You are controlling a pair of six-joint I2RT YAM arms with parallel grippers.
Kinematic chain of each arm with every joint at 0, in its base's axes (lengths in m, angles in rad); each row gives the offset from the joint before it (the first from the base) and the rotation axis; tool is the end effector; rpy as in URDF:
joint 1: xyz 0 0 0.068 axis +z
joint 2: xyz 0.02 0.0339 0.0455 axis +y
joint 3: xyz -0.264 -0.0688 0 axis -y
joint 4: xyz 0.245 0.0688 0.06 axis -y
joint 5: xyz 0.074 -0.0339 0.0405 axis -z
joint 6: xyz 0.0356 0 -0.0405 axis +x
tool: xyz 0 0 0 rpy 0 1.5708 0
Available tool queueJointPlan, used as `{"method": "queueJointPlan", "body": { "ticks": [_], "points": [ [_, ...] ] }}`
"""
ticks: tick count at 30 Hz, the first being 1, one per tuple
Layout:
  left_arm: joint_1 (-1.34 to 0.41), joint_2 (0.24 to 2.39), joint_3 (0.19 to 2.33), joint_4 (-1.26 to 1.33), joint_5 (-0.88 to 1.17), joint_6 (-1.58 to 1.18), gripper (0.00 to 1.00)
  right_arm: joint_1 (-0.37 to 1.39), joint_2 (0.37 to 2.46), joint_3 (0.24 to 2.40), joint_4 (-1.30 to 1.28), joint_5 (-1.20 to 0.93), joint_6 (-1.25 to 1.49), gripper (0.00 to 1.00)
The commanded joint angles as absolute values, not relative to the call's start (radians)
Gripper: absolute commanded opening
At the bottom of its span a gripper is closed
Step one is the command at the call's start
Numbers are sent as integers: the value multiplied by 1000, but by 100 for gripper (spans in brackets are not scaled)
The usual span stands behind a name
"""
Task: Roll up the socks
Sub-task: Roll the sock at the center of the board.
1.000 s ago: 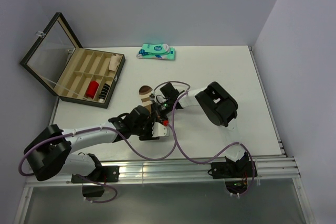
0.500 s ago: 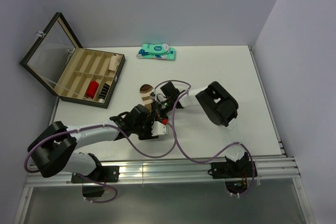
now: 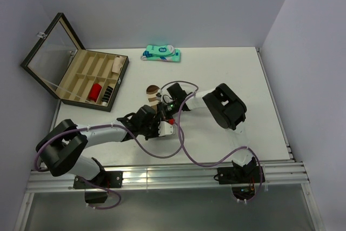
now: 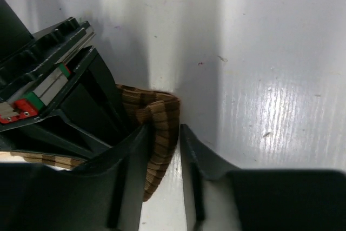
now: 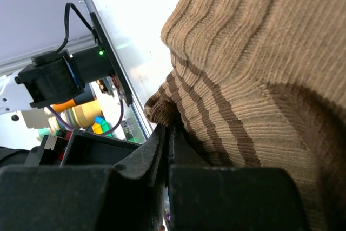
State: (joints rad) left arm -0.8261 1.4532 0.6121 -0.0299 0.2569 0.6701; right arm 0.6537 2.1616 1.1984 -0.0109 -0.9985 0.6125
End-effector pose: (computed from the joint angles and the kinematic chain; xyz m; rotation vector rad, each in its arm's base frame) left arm 0.1742 -0.2024 0.1501 1.7422 1.7084 -0.3831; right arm 0.3062 0.2722 0.0887 0.4774 -2.5267 -1.5763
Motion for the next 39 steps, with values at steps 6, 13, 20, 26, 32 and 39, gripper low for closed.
{"method": "queueJointPlan", "body": {
  "ticks": [6,13,20,26,32,39],
  "points": [
    [-787,1520,634,-66,164,670,14,675,2109,1131,-81,-898,575,0],
    [-776,1542,707,-244,279,653,3,663,1959,1066,-20,-714,616,34],
    [-752,1546,784,-396,362,612,0,612,1826,1017,32,-593,664,45],
    [-746,1569,847,-532,416,597,0,554,1728,948,63,-491,722,46],
    [-726,1621,949,-672,486,606,0,499,1623,799,158,-443,802,47],
    [-692,1759,1112,-825,598,604,0,494,1412,648,187,-304,850,47]
  ]
}}
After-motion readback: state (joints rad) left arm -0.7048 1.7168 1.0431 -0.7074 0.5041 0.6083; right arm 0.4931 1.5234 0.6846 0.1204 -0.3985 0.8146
